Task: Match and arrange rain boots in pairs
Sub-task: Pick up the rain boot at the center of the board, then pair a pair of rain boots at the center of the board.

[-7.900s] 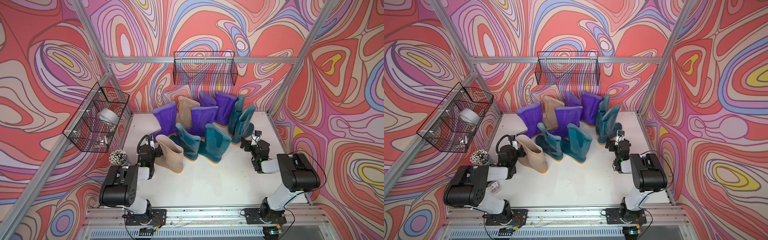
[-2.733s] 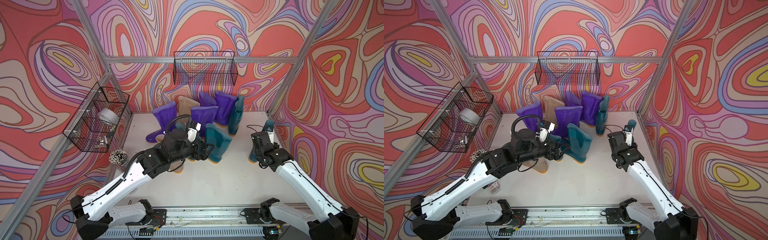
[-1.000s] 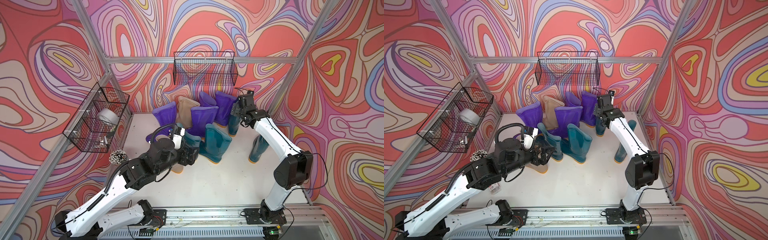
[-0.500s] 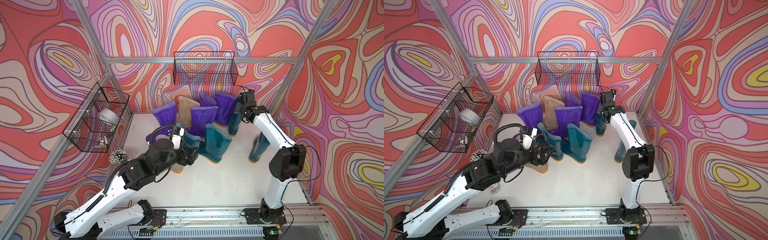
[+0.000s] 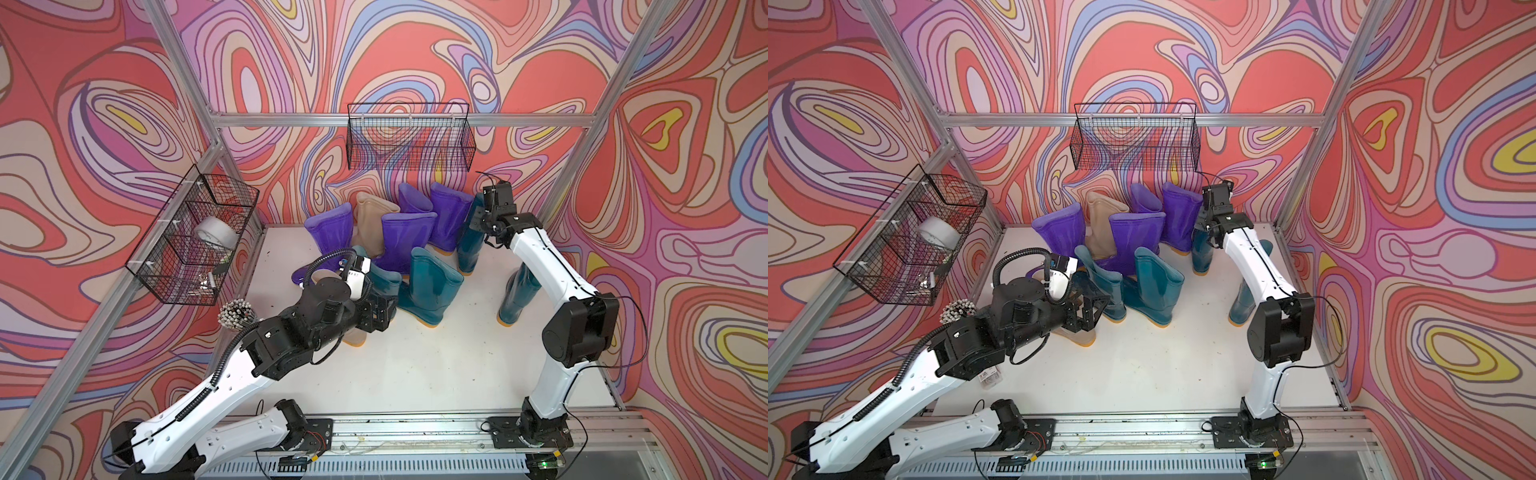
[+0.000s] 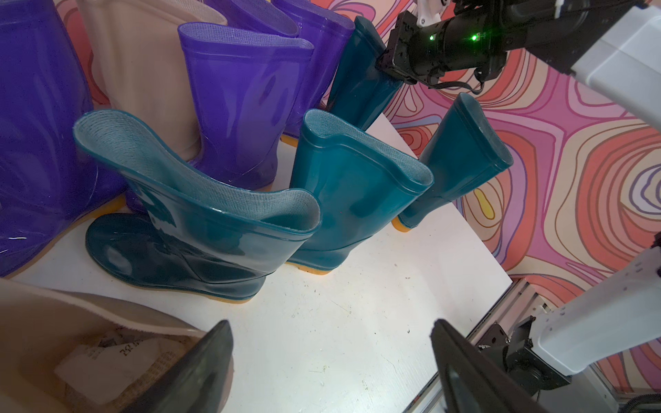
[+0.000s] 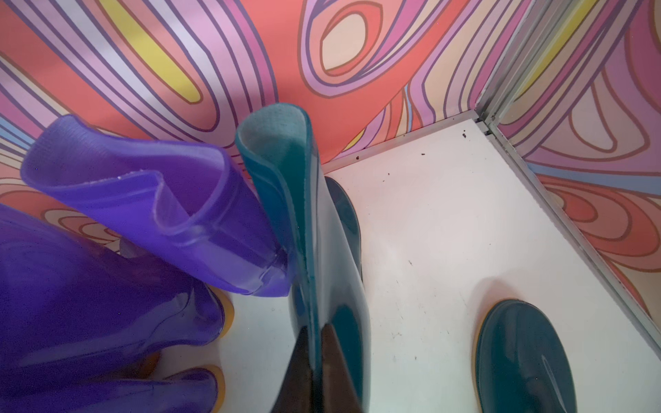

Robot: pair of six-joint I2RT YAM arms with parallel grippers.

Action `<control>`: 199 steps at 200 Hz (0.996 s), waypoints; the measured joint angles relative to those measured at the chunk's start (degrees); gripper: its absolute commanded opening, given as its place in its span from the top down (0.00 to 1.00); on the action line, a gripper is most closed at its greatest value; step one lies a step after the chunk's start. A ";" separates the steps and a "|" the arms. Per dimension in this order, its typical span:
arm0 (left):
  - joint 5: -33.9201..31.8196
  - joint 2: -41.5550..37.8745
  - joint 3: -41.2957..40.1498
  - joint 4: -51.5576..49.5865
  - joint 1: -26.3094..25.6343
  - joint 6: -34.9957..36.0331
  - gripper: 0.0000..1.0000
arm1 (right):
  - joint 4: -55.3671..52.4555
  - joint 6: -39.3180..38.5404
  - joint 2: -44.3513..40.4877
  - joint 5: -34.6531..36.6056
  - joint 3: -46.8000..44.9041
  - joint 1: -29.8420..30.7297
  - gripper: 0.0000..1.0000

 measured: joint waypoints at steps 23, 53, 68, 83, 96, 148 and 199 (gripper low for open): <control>0.02 0.15 0.00 0.02 0.00 0.17 0.11 | -1.88 0.52 -1.77 0.22 -0.24 0.09 1.00; 0.07 0.15 0.00 0.07 0.00 0.22 0.11 | -5.66 0.87 -6.01 1.49 -1.22 0.85 1.00; 0.26 0.15 0.00 0.09 0.00 0.22 0.11 | -6.75 1.09 -8.85 2.51 -2.40 1.27 1.00; 0.48 0.15 0.00 0.13 0.00 0.22 0.11 | -7.19 1.81 -12.07 3.32 -4.15 1.60 1.00; 0.72 0.15 0.00 0.20 0.00 0.22 0.11 | -7.67 2.60 -15.06 4.00 -6.16 1.90 1.00; 1.62 0.74 0.00 0.76 0.00 0.22 0.11 | -10.99 8.15 -25.44 8.07 -14.53 3.98 1.00; 2.51 0.90 -0.66 1.86 0.00 0.20 0.11 | -12.28 9.44 -30.21 10.78 -23.85 5.55 1.00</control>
